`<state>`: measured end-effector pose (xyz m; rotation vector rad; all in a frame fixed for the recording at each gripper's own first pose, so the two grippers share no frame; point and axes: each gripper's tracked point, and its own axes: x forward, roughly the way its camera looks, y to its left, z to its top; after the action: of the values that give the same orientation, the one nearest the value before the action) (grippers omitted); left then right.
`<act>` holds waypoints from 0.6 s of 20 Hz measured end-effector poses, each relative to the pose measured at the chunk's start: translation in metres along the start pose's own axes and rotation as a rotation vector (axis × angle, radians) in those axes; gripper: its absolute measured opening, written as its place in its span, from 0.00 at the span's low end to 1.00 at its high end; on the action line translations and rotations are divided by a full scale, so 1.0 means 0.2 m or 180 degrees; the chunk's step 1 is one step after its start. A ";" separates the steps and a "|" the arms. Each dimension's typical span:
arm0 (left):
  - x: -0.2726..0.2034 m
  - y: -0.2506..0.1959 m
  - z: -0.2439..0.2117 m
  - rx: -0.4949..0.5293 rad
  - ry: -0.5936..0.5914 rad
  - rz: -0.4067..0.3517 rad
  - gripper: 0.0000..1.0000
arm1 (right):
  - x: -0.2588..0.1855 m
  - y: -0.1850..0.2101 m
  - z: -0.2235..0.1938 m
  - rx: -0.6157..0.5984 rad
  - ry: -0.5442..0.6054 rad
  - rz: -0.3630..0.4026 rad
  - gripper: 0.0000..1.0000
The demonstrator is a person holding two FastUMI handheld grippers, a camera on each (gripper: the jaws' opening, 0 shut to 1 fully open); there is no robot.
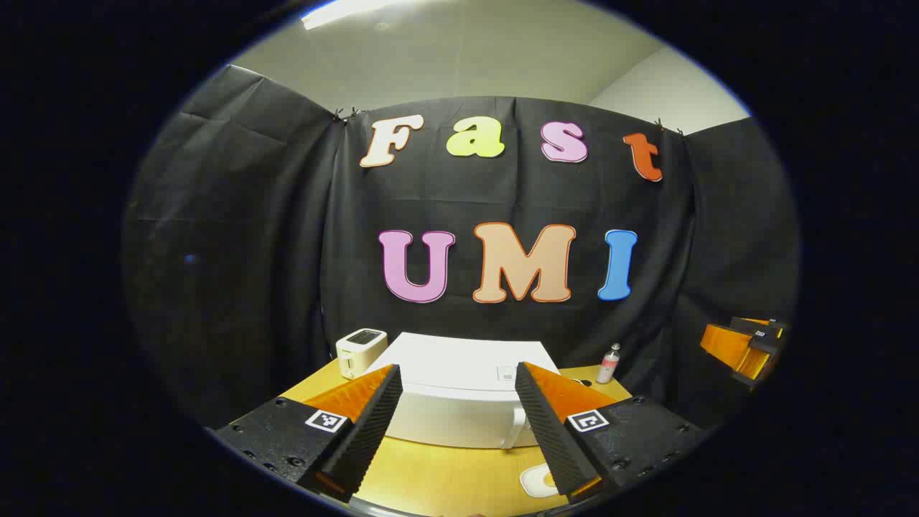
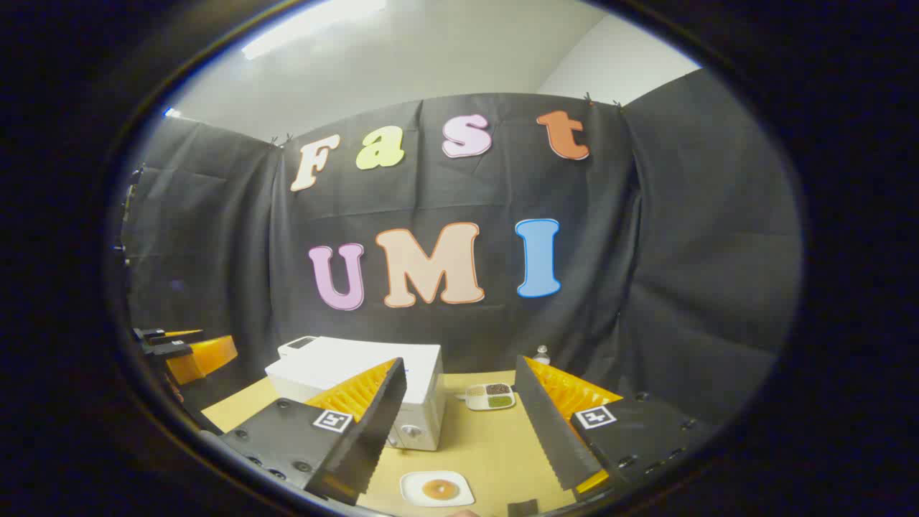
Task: Open the microwave oven with the left hand, put the food in, and close the microwave oven.
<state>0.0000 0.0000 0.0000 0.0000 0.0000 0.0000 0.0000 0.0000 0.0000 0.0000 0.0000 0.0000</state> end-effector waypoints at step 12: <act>0.17 0.06 -0.07 -0.0099 0.0117 -0.0076 0.96 | 0.07 0.00 -0.02 -0.0097 0.0080 -0.0207 0.92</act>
<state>0.0335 0.0119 -0.0142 -0.0310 0.0367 -0.0240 0.0145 -0.0001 -0.0050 -0.0304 0.0252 -0.0650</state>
